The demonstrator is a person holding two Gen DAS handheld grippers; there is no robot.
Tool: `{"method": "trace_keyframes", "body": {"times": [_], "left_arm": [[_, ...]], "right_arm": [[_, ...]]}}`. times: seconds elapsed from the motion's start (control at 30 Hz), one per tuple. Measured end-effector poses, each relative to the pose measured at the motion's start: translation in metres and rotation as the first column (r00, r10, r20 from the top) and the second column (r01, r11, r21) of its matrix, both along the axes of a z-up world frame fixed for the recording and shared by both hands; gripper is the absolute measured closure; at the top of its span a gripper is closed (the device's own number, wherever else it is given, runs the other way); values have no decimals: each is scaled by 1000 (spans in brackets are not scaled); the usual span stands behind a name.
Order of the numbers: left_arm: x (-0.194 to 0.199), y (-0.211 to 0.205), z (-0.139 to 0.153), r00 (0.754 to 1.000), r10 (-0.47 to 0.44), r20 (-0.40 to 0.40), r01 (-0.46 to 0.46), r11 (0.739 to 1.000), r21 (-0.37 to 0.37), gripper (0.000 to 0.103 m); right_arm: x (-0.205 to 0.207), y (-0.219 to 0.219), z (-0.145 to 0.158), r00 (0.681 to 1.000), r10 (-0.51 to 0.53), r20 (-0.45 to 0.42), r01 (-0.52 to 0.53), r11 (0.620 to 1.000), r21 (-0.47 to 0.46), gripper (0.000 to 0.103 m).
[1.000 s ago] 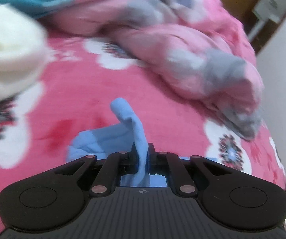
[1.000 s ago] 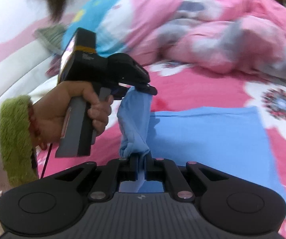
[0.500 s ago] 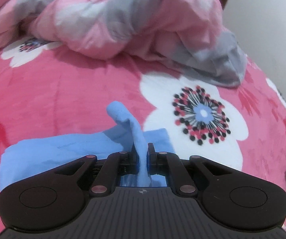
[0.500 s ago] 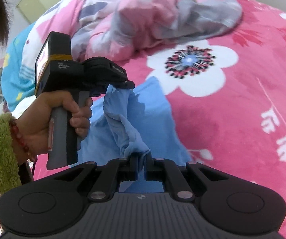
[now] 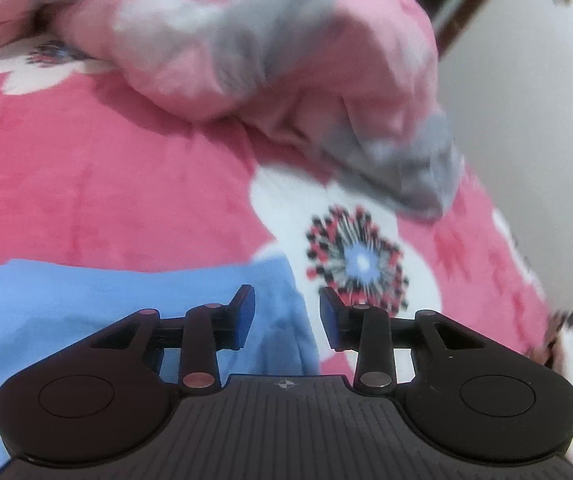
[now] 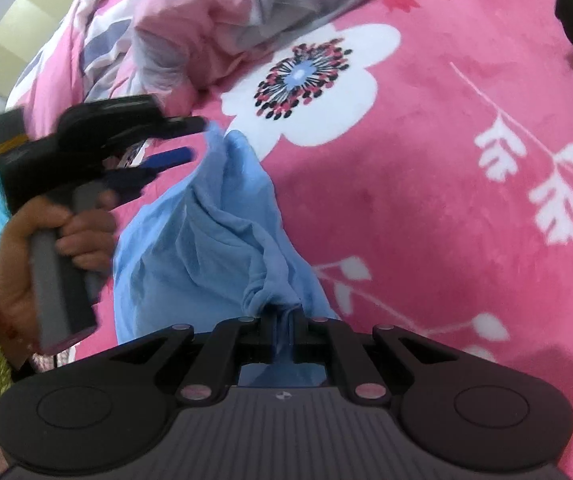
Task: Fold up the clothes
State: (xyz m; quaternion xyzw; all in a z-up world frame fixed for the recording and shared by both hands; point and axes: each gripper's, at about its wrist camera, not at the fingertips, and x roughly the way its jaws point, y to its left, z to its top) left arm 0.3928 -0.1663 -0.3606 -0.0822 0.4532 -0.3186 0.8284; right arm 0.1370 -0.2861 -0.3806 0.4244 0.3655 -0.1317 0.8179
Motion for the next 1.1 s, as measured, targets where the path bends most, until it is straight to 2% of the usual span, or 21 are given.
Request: {"method": "trace_keyframes", "body": {"times": [0.07, 0.17, 0.3, 0.37, 0.47, 0.6, 0.63, 0.7, 0.83, 0.97, 1.03, 1.1], "left_arm": [[-1, 23, 14, 1000, 31, -7, -31, 999, -27, 65], [-11, 62, 32, 999, 42, -19, -43, 999, -17, 64], [-49, 105, 40, 997, -69, -22, 71, 991, 114, 64], [-75, 118, 35, 986, -164, -31, 167, 965, 203, 64], [-119, 123, 19, 945, -327, -35, 321, 895, 311, 64], [-166, 111, -4, 879, -476, 6, 432, 803, 411, 64], [-172, 109, -8, 870, -492, 22, 437, 791, 429, 64], [-182, 107, -16, 852, -521, 55, 441, 769, 463, 64], [-189, 110, -28, 838, -537, 103, 410, 742, 531, 64], [-190, 120, -28, 823, -553, 130, 411, 737, 536, 66], [-189, 124, -29, 821, -557, 123, 419, 735, 533, 66], [-191, 128, -32, 815, -566, 122, 423, 725, 544, 66]], "right_arm": [[-2, -1, 0, 1000, -12, 5, 12, 1000, 24, 99], [-3, -4, -2, 999, -36, 10, 35, 996, 80, 99], [-8, -11, -9, 995, -99, 22, 92, 970, 223, 99], [-10, -15, -12, 990, -136, 19, 126, 951, 282, 99], [-9, -18, -16, 984, -179, 16, 161, 917, 366, 99], [-8, -18, -16, 970, -240, 30, 194, 844, 500, 99], [-8, -18, -15, 967, -255, 33, 199, 823, 531, 99], [-9, -16, -18, 958, -286, 26, 218, 784, 582, 99], [-16, -13, -36, 932, -358, -49, 304, 703, 643, 99], [-19, -10, -37, 914, -405, -28, 302, 631, 715, 99], [-21, -10, -39, 913, -407, -27, 304, 635, 710, 99], [-26, -13, -51, 918, -387, -86, 345, 671, 656, 99]]}}
